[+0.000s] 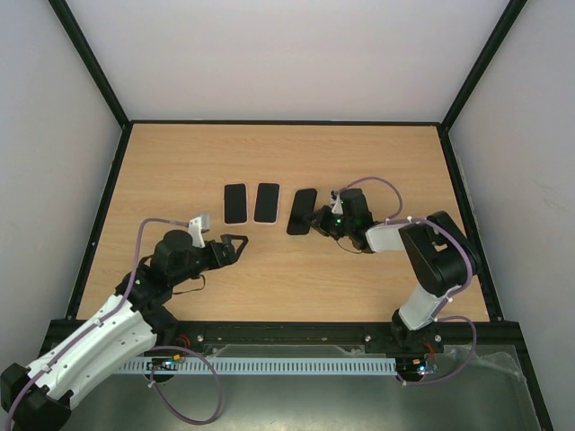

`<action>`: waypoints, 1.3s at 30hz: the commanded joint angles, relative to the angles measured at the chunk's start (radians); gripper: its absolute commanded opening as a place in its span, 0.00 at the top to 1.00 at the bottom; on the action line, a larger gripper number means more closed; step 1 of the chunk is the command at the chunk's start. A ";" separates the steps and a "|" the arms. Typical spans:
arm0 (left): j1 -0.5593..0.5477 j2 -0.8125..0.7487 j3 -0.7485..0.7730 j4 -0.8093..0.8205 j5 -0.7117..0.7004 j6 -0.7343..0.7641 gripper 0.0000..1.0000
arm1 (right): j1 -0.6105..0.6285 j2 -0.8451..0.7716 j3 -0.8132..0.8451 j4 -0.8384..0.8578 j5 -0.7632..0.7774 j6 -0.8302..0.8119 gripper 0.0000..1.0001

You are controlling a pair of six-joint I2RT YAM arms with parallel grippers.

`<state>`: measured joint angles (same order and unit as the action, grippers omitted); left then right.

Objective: Put the phone into the phone case

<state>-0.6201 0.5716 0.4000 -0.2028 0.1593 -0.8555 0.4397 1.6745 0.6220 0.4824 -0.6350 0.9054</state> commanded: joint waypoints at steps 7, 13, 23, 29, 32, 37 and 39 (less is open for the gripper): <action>0.008 -0.040 0.017 -0.035 -0.020 0.012 0.00 | -0.028 0.115 0.083 0.031 -0.046 -0.009 0.89; 0.007 -0.044 0.017 -0.043 -0.025 0.004 0.00 | -0.037 0.148 0.100 -0.006 -0.025 -0.011 0.77; 0.007 -0.044 0.028 -0.058 -0.048 -0.009 0.00 | -0.039 0.035 0.086 -0.150 0.061 -0.058 0.39; 0.009 -0.043 0.053 -0.099 -0.094 -0.017 0.00 | -0.039 -0.106 0.057 -0.293 0.128 -0.114 0.09; 0.010 -0.045 0.076 -0.125 -0.121 -0.020 0.00 | -0.039 -0.205 0.043 -0.364 0.168 -0.141 0.02; 0.011 -0.032 0.150 -0.212 -0.209 -0.016 0.00 | -0.039 -0.391 0.043 -0.505 0.228 -0.188 0.02; 0.012 -0.023 0.187 -0.246 -0.241 -0.004 0.00 | -0.039 -0.492 0.050 -0.561 0.252 -0.204 0.03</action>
<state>-0.6163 0.5388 0.5114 -0.3656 0.0090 -0.8742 0.4049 1.3293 0.6701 0.0757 -0.4599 0.7589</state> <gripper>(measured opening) 0.998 0.976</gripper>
